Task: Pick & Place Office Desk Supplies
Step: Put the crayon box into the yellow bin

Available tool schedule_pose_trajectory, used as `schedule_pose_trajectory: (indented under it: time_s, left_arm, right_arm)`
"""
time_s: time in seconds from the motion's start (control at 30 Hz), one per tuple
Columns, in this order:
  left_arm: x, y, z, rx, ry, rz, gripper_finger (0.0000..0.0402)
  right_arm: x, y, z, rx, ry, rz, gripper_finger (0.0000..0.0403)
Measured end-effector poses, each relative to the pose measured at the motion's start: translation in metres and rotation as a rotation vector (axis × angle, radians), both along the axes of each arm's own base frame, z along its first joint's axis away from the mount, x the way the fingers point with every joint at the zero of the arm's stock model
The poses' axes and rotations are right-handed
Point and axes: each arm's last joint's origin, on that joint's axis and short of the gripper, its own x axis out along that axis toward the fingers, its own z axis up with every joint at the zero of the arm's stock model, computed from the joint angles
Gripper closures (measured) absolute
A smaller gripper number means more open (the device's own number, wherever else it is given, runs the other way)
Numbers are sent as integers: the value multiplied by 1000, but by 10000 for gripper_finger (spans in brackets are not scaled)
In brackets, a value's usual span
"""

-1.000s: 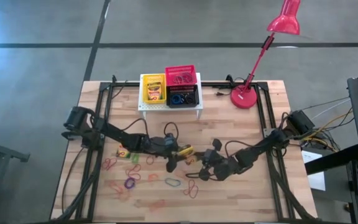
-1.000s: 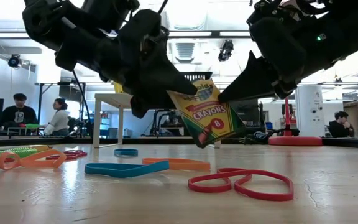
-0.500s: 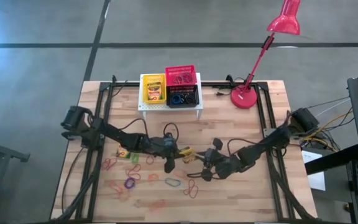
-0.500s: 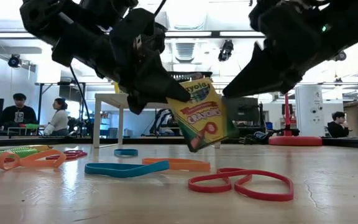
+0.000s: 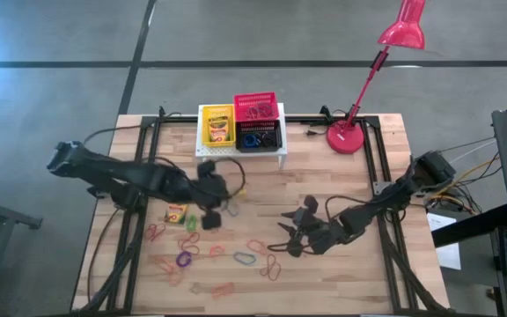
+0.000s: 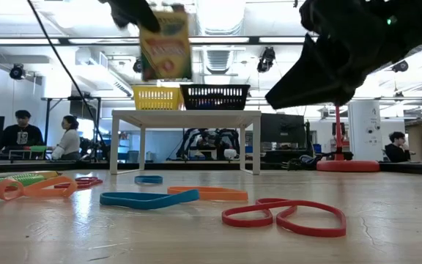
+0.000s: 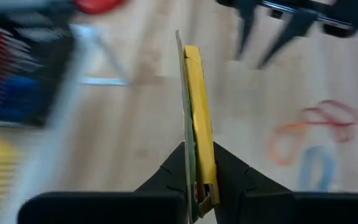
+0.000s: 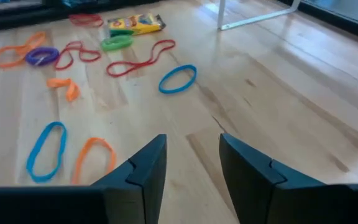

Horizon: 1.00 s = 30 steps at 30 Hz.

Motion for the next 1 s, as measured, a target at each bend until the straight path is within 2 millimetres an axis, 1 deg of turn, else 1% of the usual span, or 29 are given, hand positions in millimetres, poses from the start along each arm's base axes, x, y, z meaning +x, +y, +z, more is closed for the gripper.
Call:
schedule_pose_trajectory:
  time_s: [0.13,0.2,0.27,0.33,0.4,0.47,0.57,0.63,0.73,0.83,1.0]
  left_arm:
    - [-16,27,37,176,23,34,361]
    - [-19,44,51,275,20,64,361]
    - [-20,64,59,364,38,80,361]
    - [-20,84,63,435,65,86,361]
    - [-22,105,63,475,92,99,360]
    - [-24,125,60,468,129,99,360]
    - [-33,148,55,383,157,84,360]
    - [-38,161,55,301,124,62,360]
    - [-44,176,51,190,92,26,360]
    - [-46,186,47,131,85,18,360]
    - [-41,194,32,73,158,-22,360]
  right_arm:
    - [9,4,-11,-22,-25,-12,265]
    - [12,5,-16,-23,-33,-10,269]
    - [15,5,-19,-20,-41,-12,273]
    - [18,6,-21,-23,-36,-12,276]
    - [20,6,-23,-26,-34,-16,279]
    - [20,7,-22,-25,-35,-16,282]
    - [22,7,-21,-22,-41,-17,285]
    - [22,7,-21,-22,-41,-16,287]
    - [22,7,-21,-21,-43,-17,286]
    - [22,8,-21,-14,-45,-19,284]
    - [22,8,-21,-11,-47,-20,284]
